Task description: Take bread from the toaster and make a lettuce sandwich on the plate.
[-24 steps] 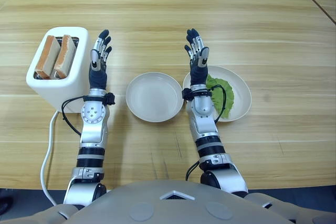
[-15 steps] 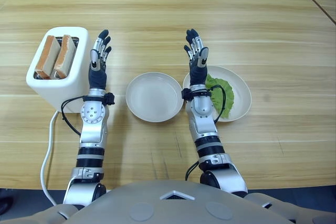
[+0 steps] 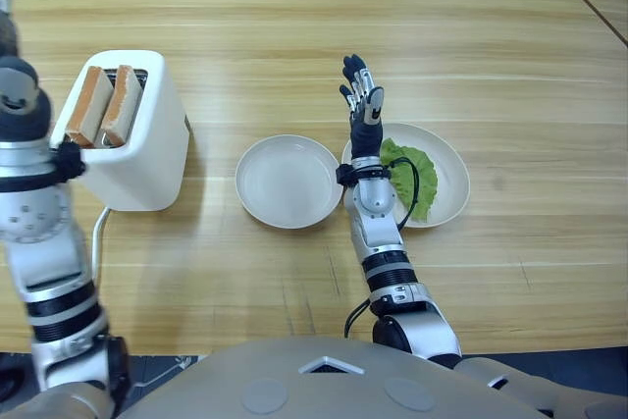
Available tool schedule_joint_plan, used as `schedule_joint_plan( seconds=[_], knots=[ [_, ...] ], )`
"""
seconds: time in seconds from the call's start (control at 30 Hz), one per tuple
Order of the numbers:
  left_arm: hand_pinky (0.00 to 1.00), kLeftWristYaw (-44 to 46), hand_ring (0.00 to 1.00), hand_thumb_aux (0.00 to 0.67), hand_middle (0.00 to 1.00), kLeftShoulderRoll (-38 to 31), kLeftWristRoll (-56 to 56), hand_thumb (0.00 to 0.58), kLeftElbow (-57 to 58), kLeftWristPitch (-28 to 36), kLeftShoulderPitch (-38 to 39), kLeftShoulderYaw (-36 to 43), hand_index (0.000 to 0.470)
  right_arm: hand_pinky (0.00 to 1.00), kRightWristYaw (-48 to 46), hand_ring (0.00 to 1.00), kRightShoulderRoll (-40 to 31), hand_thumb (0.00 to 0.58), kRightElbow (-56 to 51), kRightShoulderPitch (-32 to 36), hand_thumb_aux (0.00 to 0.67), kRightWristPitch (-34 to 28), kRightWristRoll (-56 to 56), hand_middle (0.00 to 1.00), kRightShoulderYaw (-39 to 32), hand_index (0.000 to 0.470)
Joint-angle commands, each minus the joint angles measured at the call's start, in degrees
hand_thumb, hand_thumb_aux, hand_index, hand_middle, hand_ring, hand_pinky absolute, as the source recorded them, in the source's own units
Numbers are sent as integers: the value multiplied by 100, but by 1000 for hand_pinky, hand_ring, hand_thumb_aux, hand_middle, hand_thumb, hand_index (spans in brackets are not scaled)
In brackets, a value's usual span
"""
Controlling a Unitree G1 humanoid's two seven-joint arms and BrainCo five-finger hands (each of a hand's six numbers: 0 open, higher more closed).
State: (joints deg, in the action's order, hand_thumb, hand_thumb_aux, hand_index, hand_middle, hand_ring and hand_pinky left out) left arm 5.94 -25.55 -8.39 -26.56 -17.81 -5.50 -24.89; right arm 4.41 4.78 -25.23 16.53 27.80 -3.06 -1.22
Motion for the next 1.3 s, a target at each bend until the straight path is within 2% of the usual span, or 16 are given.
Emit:
schedule_joint_plan(
  seconds=[0.03,0.13,0.33,0.8,1.13,1.17,1.2,1.23,1.27,1.3],
  knots=[
    [0,-109,0,0,0,-912,-1188,0,350,115,329,-918,0,0,29,0,58,0,-77,73,0,5,7,0,-5,0],
    [0,-187,0,0,0,-1475,-2476,0,1010,134,776,-800,0,0,34,0,49,0,-102,84,0,7,20,0,5,0],
    [0,-656,0,0,0,-2030,-3518,0,2226,-93,1228,-235,0,0,13,0,21,0,-159,107,0,8,46,0,32,0],
    [0,-1226,0,0,0,-2324,-3876,0,3090,102,925,793,0,0,-20,0,49,0,-208,103,0,-19,112,0,69,0],
    [0,-1345,0,0,0,-2295,-3473,0,3093,33,838,949,0,0,-23,0,48,0,-232,80,0,-10,144,0,52,0],
    [0,-1320,0,118,0,-2270,-3387,187,3064,12,839,966,83,0,-21,0,46,0,-237,79,0,-10,143,0,51,0],
    [0,-1298,0,349,0,-2256,-3299,447,3058,-16,843,993,245,0,-19,0,43,0,-236,75,0,-11,142,0,51,0],
    [0,-1283,0,473,0,-2245,-3225,530,3052,-39,849,1017,332,0,-16,0,42,0,-233,73,0,-11,140,0,51,0],
    [0,-1266,0,670,0,-2228,-3146,580,3002,-68,864,1038,470,0,-16,0,41,0,-232,72,0,-13,138,0,49,0],
    [0,-1203,0,670,0,-2204,-3048,580,2906,-90,887,1064,470,0,-18,0,39,0,-232,72,0,-14,137,0,47,0]
  ],
)
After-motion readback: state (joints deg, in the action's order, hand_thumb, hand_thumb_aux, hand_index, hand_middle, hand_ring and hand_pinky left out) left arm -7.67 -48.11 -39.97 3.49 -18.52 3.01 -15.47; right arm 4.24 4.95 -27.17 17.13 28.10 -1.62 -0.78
